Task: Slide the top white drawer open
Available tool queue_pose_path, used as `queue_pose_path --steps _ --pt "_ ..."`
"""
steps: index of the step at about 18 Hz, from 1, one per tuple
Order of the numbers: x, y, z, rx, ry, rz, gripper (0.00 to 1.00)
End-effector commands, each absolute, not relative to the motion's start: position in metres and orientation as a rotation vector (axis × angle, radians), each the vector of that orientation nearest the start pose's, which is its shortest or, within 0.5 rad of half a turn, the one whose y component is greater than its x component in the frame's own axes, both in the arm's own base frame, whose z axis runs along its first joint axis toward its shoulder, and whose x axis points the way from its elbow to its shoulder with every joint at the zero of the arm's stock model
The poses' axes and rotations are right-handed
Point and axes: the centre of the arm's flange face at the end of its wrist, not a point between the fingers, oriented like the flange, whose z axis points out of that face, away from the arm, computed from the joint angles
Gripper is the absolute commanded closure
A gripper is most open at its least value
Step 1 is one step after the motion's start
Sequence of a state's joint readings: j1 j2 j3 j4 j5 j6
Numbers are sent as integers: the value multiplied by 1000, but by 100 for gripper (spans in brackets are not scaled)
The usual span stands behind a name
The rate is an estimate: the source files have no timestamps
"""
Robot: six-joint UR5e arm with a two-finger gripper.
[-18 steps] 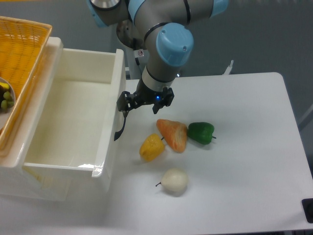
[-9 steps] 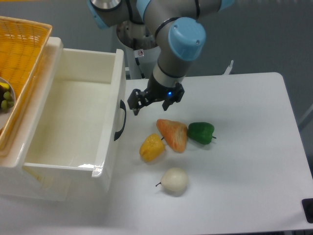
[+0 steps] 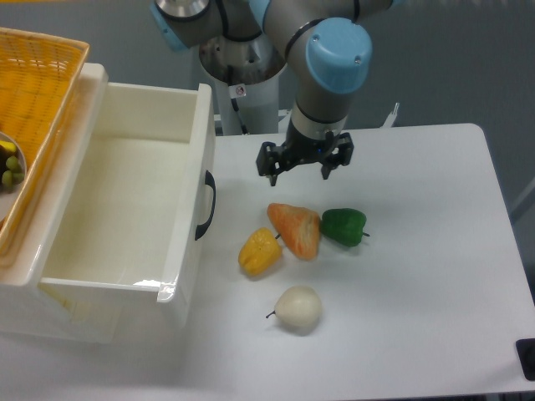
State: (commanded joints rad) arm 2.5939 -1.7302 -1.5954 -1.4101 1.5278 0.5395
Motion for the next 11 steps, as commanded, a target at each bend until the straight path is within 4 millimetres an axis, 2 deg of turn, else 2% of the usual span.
queue_pose_path --steps 2,3,5,7,11 --pt "-419 403 410 -3033 -666 25 0" --pt "-424 400 413 -3045 -616 50 0" --pt "-431 397 416 -3089 -373 67 0" --pt "-442 384 412 -3107 -196 54 0" --pt "-453 369 414 -3104 -181 63 0"
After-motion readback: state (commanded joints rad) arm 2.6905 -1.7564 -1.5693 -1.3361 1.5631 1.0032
